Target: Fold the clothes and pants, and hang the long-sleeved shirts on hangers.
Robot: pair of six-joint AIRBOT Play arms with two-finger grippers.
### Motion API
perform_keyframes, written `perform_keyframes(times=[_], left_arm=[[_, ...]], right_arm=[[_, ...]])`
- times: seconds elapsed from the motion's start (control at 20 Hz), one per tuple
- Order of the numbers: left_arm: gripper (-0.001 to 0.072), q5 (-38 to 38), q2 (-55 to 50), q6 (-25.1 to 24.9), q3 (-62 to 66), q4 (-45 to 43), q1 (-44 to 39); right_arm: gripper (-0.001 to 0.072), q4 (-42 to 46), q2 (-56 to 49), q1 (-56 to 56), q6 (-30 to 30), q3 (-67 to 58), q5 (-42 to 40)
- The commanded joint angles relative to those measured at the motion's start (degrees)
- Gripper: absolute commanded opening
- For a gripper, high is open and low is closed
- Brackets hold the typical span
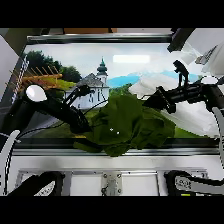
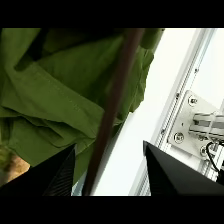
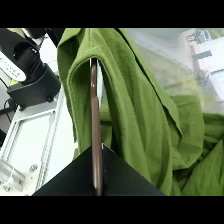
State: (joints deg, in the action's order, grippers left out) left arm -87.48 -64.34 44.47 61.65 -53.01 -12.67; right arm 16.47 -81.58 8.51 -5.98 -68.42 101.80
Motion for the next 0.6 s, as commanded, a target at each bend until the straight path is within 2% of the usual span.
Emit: perform_keyframes(times=[0.0,0.25,0.4,0.55], left_arm=[[0.0431,0.1,1.2,1.6,0.0,0.0,0.7],[0.0431,1.2,1.1,1.7,0.0,-2.5,-3.1],[0.0431,1.8,1.1,4.6,0.0,-7.9,-5.2],[0.043,2.2,1.1,5.6,0.0,-8.8,-5.2]], right_arm=[[0.0006,0.6,0.0,0.0,0.0,0.0,0.0],[0.0005,-2.6,0.0,0.0,0.0,0.0,0.0],[0.0004,-6.5,0.0,0.0,0.0,0.0,0.0],[0.0004,-9.8,0.0,0.0,0.0,0.0,0.0]])
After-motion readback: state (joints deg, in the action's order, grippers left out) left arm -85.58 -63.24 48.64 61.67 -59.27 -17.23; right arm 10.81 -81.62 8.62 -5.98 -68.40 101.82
